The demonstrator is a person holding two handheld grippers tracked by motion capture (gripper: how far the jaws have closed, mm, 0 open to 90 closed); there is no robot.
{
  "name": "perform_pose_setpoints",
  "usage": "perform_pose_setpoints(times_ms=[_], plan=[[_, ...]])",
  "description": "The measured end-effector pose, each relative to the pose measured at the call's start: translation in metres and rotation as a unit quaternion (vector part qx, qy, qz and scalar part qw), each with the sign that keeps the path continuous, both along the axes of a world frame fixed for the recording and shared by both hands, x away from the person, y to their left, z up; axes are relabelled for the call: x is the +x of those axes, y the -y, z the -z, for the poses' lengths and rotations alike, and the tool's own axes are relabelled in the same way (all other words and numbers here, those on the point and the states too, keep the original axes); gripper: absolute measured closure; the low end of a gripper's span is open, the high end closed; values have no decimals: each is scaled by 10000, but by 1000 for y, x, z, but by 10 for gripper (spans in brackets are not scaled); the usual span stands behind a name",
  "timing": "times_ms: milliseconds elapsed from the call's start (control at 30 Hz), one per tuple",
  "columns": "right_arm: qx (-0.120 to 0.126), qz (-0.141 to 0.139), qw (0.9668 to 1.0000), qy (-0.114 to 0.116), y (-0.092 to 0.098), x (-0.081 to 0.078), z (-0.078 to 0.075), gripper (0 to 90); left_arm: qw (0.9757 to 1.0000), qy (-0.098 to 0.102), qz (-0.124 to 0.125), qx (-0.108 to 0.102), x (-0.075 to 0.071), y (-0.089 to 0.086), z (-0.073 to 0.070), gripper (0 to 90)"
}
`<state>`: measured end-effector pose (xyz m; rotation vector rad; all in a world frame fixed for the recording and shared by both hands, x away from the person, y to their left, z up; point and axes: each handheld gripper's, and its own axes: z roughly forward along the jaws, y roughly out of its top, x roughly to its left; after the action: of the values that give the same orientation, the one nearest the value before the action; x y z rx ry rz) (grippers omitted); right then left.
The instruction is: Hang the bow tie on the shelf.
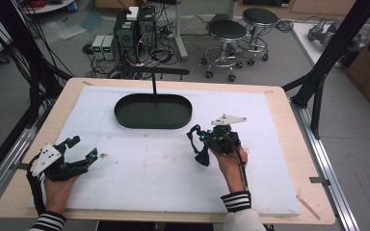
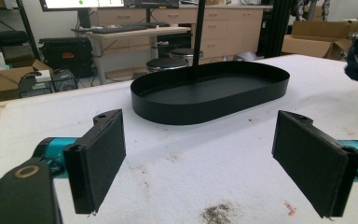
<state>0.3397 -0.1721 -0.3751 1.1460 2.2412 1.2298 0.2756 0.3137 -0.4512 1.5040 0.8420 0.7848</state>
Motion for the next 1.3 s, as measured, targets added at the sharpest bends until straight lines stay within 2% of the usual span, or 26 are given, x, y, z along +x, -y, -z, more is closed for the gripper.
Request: perform_pose_setpoints(times_ms=[167,300,400,633,667,1033,1300], plan=[[446,58,9979,458,0,2,-5,887,10000,5,1,-7,0,0,0,177],[735,95,9951,651,1,4,-8,886,10000,2,-2,3,0,0,0,177],[793,99,9931,858,-2,6,-12,886,10000,2,-2,1,0,0,0,177],[823,54,9903,1119,-12,12,-26,886,10000,3,0,0,0,0,0,176],[830,57,9889,1228,-14,12,-28,886,10000,3,0,-2,0,0,0,177],[702,49,9893,1274,-27,29,-38,886,10000,-5,-2,-16,0,0,0,176],[753,-14,9890,1277,-39,41,-50,886,10000,-11,3,-28,0,0,0,177]])
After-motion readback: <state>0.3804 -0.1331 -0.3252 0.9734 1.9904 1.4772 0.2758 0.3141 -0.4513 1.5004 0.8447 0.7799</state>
